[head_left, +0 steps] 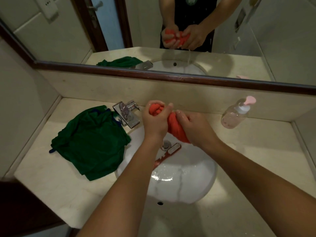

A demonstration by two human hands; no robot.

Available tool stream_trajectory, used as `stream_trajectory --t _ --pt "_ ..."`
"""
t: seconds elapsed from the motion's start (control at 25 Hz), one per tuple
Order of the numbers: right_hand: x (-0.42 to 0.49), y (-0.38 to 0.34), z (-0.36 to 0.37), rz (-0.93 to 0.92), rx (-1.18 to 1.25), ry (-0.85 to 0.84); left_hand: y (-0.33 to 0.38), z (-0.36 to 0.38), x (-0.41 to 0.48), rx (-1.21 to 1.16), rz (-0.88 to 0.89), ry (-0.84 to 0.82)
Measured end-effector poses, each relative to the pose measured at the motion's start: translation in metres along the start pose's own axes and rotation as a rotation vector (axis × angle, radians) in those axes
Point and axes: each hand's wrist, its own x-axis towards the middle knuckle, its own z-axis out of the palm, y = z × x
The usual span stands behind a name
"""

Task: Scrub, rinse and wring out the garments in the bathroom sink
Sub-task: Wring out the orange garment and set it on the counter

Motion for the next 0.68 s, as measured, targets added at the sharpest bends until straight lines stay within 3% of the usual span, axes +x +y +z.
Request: stream_trajectory --t 0.12,0.24,0.36,0.48,0.68 --pt "-0.023 -0.006 -0.006 0.263 0.448 -0.195 -0.004 -0.010 -0.002 -0.133 -0.083 -0.167" --pt "-0.038 -0.006 -0.014 0.425 0.745 -0.389 -0.002 -0.019 -0.001 -0.007 -0.044 -0.283" --pt "-0.040 -0.004 -0.017 0.478 0.873 -0.477 0.005 -0.035 0.002 0.085 -0.056 -0.499" --pt "-0.042 0.002 -0.013 0.492 1.040 -0.512 0.018 -0.047 0.002 -0.031 -0.198 -0.719" --pt "-0.044 0.006 -0.015 0.418 1.135 -0.610 0.035 -0.052 0.007 0.221 0.089 -0.764"
